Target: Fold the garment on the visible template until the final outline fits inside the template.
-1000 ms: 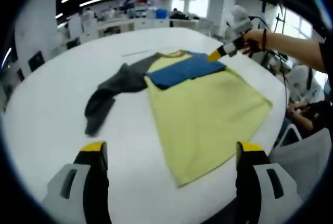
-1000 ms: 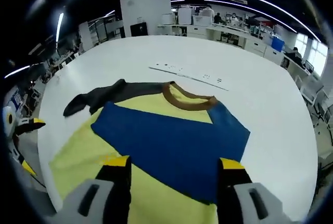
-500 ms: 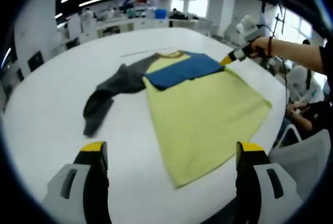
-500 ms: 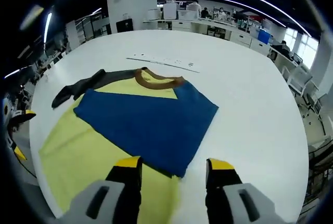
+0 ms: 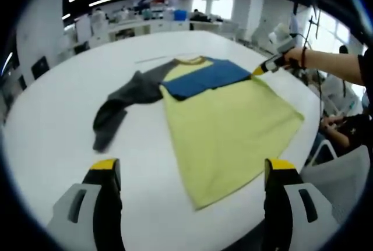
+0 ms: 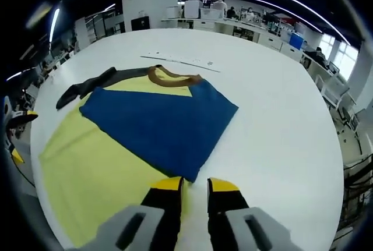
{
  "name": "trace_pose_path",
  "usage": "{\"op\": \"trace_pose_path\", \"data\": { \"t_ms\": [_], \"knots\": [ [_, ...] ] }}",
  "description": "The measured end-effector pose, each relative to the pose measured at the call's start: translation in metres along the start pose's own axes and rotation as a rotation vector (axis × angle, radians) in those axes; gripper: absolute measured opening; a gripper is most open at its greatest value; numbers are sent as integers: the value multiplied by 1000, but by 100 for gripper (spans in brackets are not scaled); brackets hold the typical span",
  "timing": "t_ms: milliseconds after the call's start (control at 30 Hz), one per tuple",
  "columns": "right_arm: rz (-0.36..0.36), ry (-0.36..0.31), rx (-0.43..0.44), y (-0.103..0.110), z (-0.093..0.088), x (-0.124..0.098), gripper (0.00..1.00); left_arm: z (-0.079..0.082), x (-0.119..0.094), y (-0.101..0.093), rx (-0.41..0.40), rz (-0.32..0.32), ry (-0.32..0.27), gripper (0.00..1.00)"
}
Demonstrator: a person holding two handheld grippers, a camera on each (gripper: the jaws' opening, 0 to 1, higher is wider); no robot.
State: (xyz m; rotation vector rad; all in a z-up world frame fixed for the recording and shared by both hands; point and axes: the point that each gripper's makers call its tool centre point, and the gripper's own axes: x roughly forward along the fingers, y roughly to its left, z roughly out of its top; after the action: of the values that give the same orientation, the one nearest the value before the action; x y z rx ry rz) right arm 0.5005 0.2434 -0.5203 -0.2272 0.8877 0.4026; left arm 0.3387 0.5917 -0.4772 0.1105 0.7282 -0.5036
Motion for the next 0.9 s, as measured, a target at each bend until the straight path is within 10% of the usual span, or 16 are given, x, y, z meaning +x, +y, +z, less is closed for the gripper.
{"op": "trace_pose_path", "data": {
  "t_ms": [567, 900],
  "knots": [
    [-50, 15, 64, -7, -7, 8, 0, -5, -2, 6, -15, 18, 14, 98],
    [-89, 65, -45, -14, -11, 10, 0, -6, 1, 7, -18, 19, 17, 99]
  ]
}}
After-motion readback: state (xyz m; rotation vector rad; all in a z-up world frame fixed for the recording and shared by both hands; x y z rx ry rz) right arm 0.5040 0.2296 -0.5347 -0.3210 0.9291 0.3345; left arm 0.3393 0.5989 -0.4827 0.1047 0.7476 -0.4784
